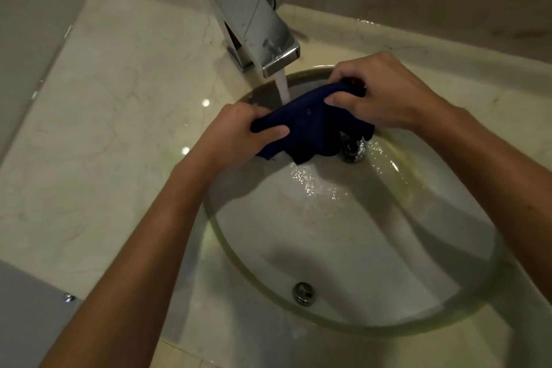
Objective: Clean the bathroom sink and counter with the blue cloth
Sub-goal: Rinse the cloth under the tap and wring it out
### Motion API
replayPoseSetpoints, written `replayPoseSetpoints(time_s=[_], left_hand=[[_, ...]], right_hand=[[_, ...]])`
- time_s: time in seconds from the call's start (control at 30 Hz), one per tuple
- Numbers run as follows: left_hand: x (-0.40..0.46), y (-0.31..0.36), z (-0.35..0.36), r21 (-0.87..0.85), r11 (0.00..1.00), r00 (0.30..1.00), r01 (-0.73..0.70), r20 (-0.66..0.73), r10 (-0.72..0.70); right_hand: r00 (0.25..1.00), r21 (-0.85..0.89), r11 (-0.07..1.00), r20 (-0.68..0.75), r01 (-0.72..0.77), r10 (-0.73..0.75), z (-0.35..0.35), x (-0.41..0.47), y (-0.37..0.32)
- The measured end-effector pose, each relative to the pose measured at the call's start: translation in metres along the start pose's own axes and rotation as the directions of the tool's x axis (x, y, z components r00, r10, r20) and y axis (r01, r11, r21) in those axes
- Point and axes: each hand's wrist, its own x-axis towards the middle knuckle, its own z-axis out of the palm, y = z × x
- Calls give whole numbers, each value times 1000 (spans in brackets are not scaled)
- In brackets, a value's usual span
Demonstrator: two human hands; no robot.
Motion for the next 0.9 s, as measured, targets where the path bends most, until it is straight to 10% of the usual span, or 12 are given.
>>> replayPoseSetpoints(time_s=[0.17, 0.27, 0.4, 0.5, 0.67, 0.77, 0.9], left_hand=[[0, 30, 25, -287, 951, 932, 113, -301, -201], [4, 52, 45, -638, 748, 885, 183, -225, -408], [-1, 60, 58, -748, 633, 856, 200, -180, -484], [-10, 42, 55, -775, 619, 845, 129, -240, -477], [-26, 38, 49, -668, 743, 897, 43, -303, -323], [-33, 41, 45, -686, 727, 920, -38, -308, -242], [-40, 39, 39, -620, 779, 900, -94, -388, -200]], right_hand=[[929, 105, 962, -254, -251, 270, 24, -12, -19], [810, 346, 869, -350, -355, 470, 59, -20, -49], [873, 632, 707, -98, -316, 478, 88, -26, -62], [926, 914, 359, 42, -187, 376, 86, -41, -48], [502, 950, 4, 161, -311, 850, 102, -43, -22], [575, 843, -168, 481, -512, 662, 116, -31, -35], [769, 801, -505, 531, -320, 356, 130, -12, -42]])
